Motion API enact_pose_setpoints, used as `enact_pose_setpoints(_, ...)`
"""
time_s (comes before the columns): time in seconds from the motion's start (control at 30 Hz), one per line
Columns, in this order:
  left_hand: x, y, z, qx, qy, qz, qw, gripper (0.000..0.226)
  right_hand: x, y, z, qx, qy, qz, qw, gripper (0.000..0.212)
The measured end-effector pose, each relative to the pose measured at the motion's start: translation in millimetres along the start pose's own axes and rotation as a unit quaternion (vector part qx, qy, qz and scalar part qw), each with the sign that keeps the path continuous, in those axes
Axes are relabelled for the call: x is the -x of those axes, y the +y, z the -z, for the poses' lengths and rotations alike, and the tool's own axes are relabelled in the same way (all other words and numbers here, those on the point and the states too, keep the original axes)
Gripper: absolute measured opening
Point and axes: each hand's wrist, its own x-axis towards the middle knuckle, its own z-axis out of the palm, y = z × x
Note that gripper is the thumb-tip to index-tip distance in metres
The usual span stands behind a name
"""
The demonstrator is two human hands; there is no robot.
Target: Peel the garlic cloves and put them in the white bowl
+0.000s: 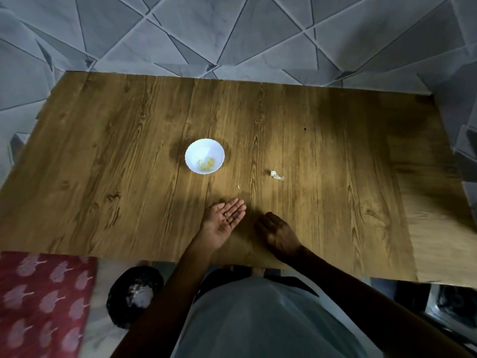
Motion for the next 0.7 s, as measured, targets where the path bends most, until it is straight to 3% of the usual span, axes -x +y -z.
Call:
enact_pose_setpoints(0.13, 1.7, -5.1, 3.4, 0.014, 0.016, -0.01, 1.0, 0.043, 4.3, -0.6, 3.2, -0.012, -0.04, 0.014, 0.999, 0.037)
enact_pose_setpoints(0.2, 1.4, -8.3, 3.2, 0.009, 0.021, -0.013, 1.0, 0.042, 8.6, 2.0, 8.5, -0.074, -0.039, -0.054, 0.995, 0.038)
enact_pose_setpoints(0.23, 2.4, -13.4, 5.0, 0.011, 0.026, -0.019, 0.999, 0.042, 10.2, -1.6, 16.8, -0.145, -0.025, -0.117, 0.982, 0.037)
enact_pose_setpoints(0.3, 3.1, -19.2, -0.6, -0.01, 0.031, -0.017, 0.999, 0.042, -1.8, -9.0, 36.5, -0.295, 0.038, -0.246, 0.922, 0.032)
enact_pose_setpoints(0.37, 6.2, -32.8, -9.0, -0.013, 0.035, -0.012, 0.999, 0.042, -21.9, -20.2, 56.2, -0.381, 0.078, -0.304, 0.87, 0.028)
enact_pose_setpoints(0.4, 8.4, -39.9, -12.7, -0.016, 0.035, -0.003, 0.999, 0.041, -30.8, -27.3, 65.1, -0.392, 0.063, -0.298, 0.868, 0.027)
enact_pose_setpoints(0.5, 15.8, -53.6, -22.9, 0.002, 0.013, 0.007, 1.0, 0.043, -43.3, -37.1, 74.7, -0.307, -0.035, -0.215, 0.927, 0.03)
enact_pose_setpoints(0.57, 14.6, -54.1, -27.0, 0.026, -0.012, 0.01, 1.0, 0.034, -43.0, -34.1, 76.1, -0.26, -0.054, -0.188, 0.946, 0.034)
enact_pose_setpoints(0.63, 15.5, -51.9, -30.4, 0.036, -0.002, 0.005, 0.999, 0.026, -44.8, -27.9, 83.7, -0.277, -0.029, -0.218, 0.935, 0.033)
enact_pose_setpoints(0.7, 14.8, -48.4, -29.9, 0.043, -0.002, 0.003, 0.999, 0.033, -45.1, -18.0, 87.9, -0.316, 0.013, -0.262, 0.912, 0.03)
